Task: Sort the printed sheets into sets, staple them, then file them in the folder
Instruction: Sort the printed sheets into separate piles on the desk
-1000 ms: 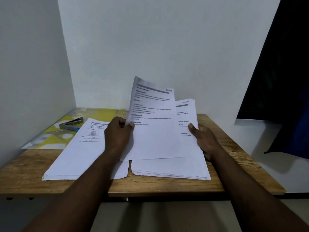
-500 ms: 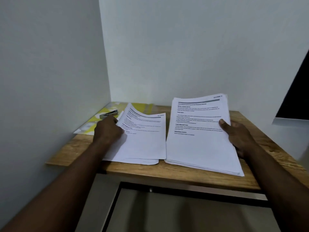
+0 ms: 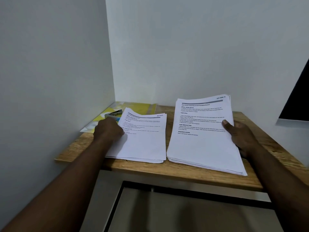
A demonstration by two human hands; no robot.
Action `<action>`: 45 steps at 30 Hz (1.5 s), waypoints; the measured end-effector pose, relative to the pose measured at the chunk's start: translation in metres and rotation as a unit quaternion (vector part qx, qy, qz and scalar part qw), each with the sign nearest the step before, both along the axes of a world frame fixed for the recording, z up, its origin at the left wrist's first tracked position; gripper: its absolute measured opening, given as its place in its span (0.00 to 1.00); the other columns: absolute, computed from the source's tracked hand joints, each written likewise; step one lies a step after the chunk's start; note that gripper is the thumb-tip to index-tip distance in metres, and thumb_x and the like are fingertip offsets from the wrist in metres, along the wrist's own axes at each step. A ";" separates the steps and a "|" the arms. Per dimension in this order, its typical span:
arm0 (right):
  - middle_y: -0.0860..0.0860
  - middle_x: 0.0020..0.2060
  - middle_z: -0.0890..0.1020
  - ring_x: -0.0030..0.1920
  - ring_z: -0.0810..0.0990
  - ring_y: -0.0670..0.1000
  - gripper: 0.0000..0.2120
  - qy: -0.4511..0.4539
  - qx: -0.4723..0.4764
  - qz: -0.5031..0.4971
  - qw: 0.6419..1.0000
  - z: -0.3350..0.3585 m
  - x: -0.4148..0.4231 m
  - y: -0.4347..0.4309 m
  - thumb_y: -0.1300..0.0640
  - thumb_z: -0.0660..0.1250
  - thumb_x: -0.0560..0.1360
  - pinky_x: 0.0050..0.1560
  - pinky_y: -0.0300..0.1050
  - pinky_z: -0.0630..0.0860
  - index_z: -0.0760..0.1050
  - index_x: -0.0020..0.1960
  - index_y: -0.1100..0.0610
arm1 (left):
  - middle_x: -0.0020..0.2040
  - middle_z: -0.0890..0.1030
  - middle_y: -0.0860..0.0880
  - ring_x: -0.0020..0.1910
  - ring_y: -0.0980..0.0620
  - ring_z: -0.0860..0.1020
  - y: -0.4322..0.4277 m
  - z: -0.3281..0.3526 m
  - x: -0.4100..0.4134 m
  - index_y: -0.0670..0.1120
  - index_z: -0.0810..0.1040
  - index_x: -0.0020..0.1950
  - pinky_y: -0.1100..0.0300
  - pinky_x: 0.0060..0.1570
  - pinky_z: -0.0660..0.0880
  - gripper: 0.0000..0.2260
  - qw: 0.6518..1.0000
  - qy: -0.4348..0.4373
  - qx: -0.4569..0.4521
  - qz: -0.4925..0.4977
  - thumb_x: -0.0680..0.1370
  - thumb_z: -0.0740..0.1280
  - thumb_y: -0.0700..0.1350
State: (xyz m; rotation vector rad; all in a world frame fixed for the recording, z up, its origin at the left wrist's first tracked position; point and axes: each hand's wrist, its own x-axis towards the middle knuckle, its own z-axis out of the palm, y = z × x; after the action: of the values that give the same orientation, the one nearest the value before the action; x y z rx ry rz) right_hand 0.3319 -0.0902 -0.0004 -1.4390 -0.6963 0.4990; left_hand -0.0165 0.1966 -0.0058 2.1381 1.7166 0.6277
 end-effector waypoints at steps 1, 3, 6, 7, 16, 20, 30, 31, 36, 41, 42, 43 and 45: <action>0.56 0.52 0.89 0.51 0.89 0.60 0.14 0.001 0.003 0.002 1.000 0.000 0.000 0.000 0.49 0.68 0.83 0.46 0.55 0.87 0.82 0.59 0.59 | 0.54 0.84 0.43 0.55 0.40 0.82 0.001 0.001 0.001 0.45 0.79 0.47 0.55 0.41 0.72 0.13 1.000 0.000 -0.013 0.003 0.71 0.78 0.50; 0.57 0.53 0.89 0.52 0.88 0.61 0.14 0.001 0.005 0.002 1.000 -0.001 0.001 0.000 0.49 0.69 0.83 0.53 0.58 0.84 0.82 0.60 0.59 | 0.55 0.84 0.43 0.55 0.40 0.82 0.003 0.003 0.002 0.43 0.81 0.50 0.55 0.42 0.73 0.16 0.999 -0.001 -0.035 0.013 0.70 0.80 0.50; 0.57 0.55 0.88 0.54 0.88 0.62 0.16 0.002 0.008 0.005 1.000 -0.003 0.003 0.000 0.49 0.69 0.83 0.58 0.61 0.82 0.82 0.63 0.60 | 0.55 0.85 0.43 0.55 0.40 0.82 0.003 0.003 0.001 0.43 0.85 0.54 0.54 0.44 0.75 0.18 0.999 -0.010 -0.034 0.024 0.68 0.81 0.49; 0.57 0.56 0.88 0.54 0.88 0.62 0.17 0.001 0.008 0.005 1.000 -0.003 0.003 0.000 0.49 0.69 0.83 0.58 0.61 0.82 0.81 0.63 0.61 | 0.56 0.85 0.43 0.56 0.40 0.82 0.001 0.004 0.000 0.45 0.85 0.55 0.54 0.45 0.76 0.19 0.999 -0.009 -0.030 0.029 0.68 0.82 0.49; 0.57 0.55 0.88 0.54 0.88 0.62 0.16 0.004 0.007 0.011 1.000 -0.001 -0.001 0.000 0.50 0.68 0.83 0.56 0.61 0.84 0.82 0.63 0.60 | 0.66 0.76 0.39 0.67 0.33 0.73 -0.010 0.009 -0.015 0.51 0.71 0.73 0.39 0.66 0.66 0.23 0.991 0.075 0.064 0.088 0.78 0.69 0.48; 0.55 0.51 0.89 0.48 0.89 0.57 0.12 0.008 0.015 0.015 1.000 0.004 -0.006 -0.002 0.52 0.67 0.84 0.40 0.50 0.86 0.82 0.60 0.60 | 0.63 0.77 0.40 0.63 0.34 0.73 -0.035 0.009 0.016 0.50 0.73 0.72 0.40 0.60 0.71 0.22 0.973 0.097 0.207 0.007 0.78 0.68 0.45; 0.54 0.50 0.89 0.49 0.89 0.57 0.12 0.009 0.027 0.017 0.999 0.001 -0.005 0.000 0.51 0.68 0.83 0.39 0.47 0.86 0.82 0.59 0.59 | 0.67 0.82 0.47 0.66 0.47 0.78 -0.107 0.011 0.117 0.46 0.82 0.64 0.56 0.60 0.73 0.25 0.966 -0.124 -0.019 -0.224 0.76 0.75 0.61; 0.55 0.51 0.89 0.48 0.89 0.57 0.12 0.009 0.027 0.018 0.999 0.000 -0.004 0.001 0.51 0.68 0.83 0.39 0.48 0.86 0.82 0.59 0.59 | 0.67 0.82 0.48 0.65 0.48 0.79 -0.108 0.010 0.120 0.48 0.83 0.60 0.56 0.59 0.73 0.21 0.966 -0.124 -0.021 -0.224 0.75 0.77 0.59; 0.54 0.48 0.90 0.45 0.90 0.55 0.11 0.021 0.027 0.030 0.999 0.001 -0.004 0.000 0.52 0.67 0.84 0.36 0.46 0.85 0.82 0.59 0.59 | 0.50 0.84 0.55 0.49 0.53 0.78 -0.113 0.006 0.128 0.52 0.80 0.45 0.58 0.48 0.73 0.13 0.968 -0.128 -0.034 -0.212 0.72 0.81 0.55; 0.57 0.53 0.89 0.52 0.89 0.60 0.15 0.020 0.023 0.032 0.999 -0.001 0.000 0.001 0.51 0.69 0.83 0.46 0.53 0.87 0.82 0.62 0.61 | 0.48 0.85 0.51 0.50 0.48 0.81 -0.108 0.000 0.127 0.45 0.76 0.41 0.55 0.44 0.72 0.16 0.962 -0.203 -0.043 -0.177 0.70 0.83 0.49; 0.56 0.53 0.89 0.53 0.89 0.60 0.16 0.021 0.023 0.030 0.999 -0.001 0.001 0.001 0.50 0.69 0.83 0.47 0.54 0.87 0.82 0.62 0.61 | 0.51 0.86 0.49 0.52 0.47 0.81 -0.107 -0.001 0.126 0.44 0.75 0.41 0.55 0.43 0.70 0.16 0.963 -0.201 -0.035 -0.174 0.71 0.82 0.48; 0.56 0.53 0.89 0.52 0.89 0.60 0.15 0.022 0.023 0.029 0.999 0.000 0.000 0.000 0.50 0.69 0.83 0.47 0.53 0.87 0.82 0.62 0.61 | 0.53 0.85 0.48 0.53 0.46 0.81 -0.106 -0.001 0.126 0.44 0.75 0.42 0.55 0.43 0.69 0.15 0.964 -0.199 -0.029 -0.172 0.72 0.80 0.48; 0.55 0.52 0.89 0.51 0.89 0.59 0.14 0.021 0.023 0.025 0.999 0.001 -0.001 0.000 0.50 0.69 0.83 0.45 0.52 0.87 0.82 0.60 0.60 | 0.52 0.84 0.48 0.52 0.45 0.79 -0.105 -0.001 0.125 0.42 0.75 0.44 0.54 0.41 0.68 0.14 0.966 -0.195 -0.015 -0.171 0.75 0.78 0.48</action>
State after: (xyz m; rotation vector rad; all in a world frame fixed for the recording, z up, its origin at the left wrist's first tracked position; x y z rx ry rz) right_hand 0.3310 -0.0897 0.0002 -1.3659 -0.7080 0.5476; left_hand 0.1089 0.0913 -0.0069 2.0495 1.1130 0.8437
